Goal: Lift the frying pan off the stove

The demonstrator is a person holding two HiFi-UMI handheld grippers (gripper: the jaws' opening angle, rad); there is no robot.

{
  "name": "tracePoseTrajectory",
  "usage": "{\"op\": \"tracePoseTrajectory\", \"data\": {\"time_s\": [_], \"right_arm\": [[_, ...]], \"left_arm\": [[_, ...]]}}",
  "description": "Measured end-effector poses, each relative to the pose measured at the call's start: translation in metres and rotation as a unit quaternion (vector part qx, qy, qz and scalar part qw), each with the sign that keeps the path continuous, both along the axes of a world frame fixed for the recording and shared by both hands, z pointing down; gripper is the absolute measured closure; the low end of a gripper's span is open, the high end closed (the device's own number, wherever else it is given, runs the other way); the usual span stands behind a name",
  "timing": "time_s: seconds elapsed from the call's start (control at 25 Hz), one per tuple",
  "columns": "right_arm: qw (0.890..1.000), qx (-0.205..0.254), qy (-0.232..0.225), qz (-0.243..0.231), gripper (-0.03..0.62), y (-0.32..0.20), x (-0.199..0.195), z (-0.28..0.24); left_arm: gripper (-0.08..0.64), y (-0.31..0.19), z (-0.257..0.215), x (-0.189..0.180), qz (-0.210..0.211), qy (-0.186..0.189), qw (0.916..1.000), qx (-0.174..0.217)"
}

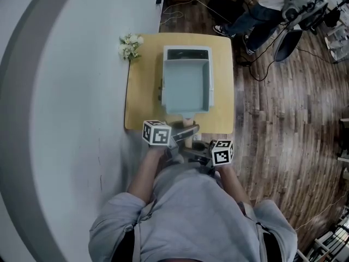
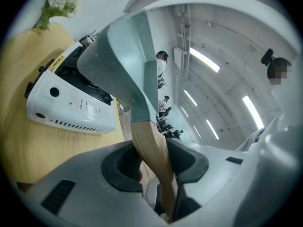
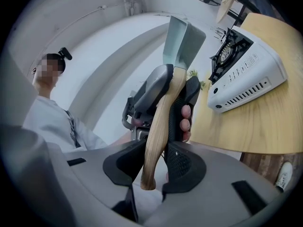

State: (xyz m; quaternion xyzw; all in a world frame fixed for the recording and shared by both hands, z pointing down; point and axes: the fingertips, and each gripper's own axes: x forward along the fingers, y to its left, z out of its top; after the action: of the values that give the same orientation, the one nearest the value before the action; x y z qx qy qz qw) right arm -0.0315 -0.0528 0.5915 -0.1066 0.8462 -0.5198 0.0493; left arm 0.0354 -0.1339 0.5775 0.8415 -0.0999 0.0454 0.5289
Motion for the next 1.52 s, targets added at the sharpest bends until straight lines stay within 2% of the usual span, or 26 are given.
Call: {"op": "tracePoseTrajectory", "data": {"time_s": [0.36, 0.76, 1.16, 1.52], "right_arm": [[0.999, 0.042, 0.009, 0.022, 0.483, 0.065, -0.021, -0.008], [0.996, 0.086, 0.010, 0.003, 0.483, 0.105, -0.034, -0.015], [0.995, 0.096, 0.010, -0.023, 0.483, 0.130, -0.015, -0.026], [0.994, 0.099, 0.011, -0.037, 0.485, 0.157, -0.003, -0.024]], "left_arm": [[0.413, 0.069, -0.015, -0.018, 0.023, 0.002, 0.9992, 0.033], [0.413, 0.110, -0.028, -0.029, 0.024, 0.002, 0.9968, 0.076], [0.413, 0.133, -0.042, -0.012, 0.005, 0.001, 0.9962, 0.087], [0.413, 0.159, -0.038, 0.000, -0.002, -0.014, 0.9957, 0.091]]}}
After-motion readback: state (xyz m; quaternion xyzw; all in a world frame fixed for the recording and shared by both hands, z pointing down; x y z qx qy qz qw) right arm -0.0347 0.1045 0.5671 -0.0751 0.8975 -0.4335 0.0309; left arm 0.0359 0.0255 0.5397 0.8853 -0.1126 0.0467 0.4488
